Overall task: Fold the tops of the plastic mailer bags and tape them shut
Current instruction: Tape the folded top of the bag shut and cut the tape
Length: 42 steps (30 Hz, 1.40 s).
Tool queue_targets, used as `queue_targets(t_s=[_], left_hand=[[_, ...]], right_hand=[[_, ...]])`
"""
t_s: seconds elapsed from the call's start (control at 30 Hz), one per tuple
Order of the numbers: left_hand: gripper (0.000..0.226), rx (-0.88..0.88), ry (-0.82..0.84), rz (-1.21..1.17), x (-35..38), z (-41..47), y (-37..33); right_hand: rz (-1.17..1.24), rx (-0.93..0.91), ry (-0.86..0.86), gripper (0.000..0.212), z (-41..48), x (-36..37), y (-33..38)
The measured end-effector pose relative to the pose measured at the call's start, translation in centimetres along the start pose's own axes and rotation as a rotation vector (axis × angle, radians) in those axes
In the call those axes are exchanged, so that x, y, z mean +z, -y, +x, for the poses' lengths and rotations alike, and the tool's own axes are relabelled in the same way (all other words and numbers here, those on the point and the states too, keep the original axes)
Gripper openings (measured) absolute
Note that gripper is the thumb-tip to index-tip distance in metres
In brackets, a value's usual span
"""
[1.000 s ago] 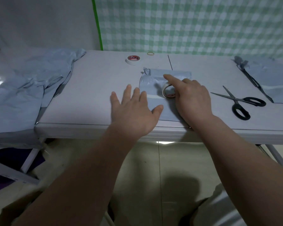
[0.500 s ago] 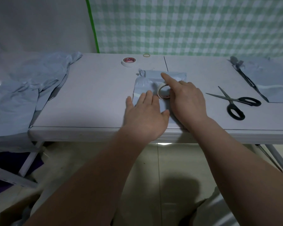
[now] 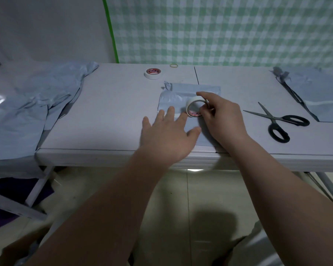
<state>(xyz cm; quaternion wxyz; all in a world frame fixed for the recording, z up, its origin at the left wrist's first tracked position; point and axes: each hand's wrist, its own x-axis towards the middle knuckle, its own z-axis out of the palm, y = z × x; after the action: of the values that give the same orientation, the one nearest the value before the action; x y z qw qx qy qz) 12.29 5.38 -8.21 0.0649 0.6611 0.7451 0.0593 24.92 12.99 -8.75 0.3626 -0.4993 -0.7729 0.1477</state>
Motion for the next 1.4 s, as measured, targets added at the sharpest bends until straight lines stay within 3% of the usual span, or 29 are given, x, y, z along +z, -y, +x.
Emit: queue_targets(t_s=[0.1, 0.2, 0.6, 0.73, 0.87, 0.97, 1.4], left_hand=[[0.037, 0.031, -0.156, -0.083, -1.1, 1.7, 2.5], [0.013, 0.040, -0.178, -0.059, -2.1, 3.1, 4.4], [0.026, 0.059, -0.177, -0.110, -3.7, 3.4, 4.2], [0.014, 0.091, -0.185, -0.022, -3.2, 1.9, 2.3], [0.042, 0.181, -0.014, -0.034, -1.5, 0.7, 0.0], [0.058, 0.173, -0.028, 0.044, -0.4, 0.1, -0.2], [0.064, 0.135, -0.018, 0.046, 0.1, -0.1, -0.2]], right_hand=[[-0.024, 0.004, 0.004, 0.038, 0.1, 0.0, 0.1], [-0.024, 0.010, 0.004, 0.035, 0.1, -0.1, 0.2], [-0.036, 0.031, 0.005, 0.032, 0.0, -0.1, 0.2], [-0.040, 0.024, -0.001, 0.034, 0.0, 0.1, 0.2], [-0.035, 0.001, -0.010, 0.039, -0.1, 0.1, 0.2], [-0.059, -0.029, -0.003, 0.042, -0.2, 0.0, 0.3], [-0.315, -0.087, -0.072, 0.053, -0.3, -1.0, -0.3]])
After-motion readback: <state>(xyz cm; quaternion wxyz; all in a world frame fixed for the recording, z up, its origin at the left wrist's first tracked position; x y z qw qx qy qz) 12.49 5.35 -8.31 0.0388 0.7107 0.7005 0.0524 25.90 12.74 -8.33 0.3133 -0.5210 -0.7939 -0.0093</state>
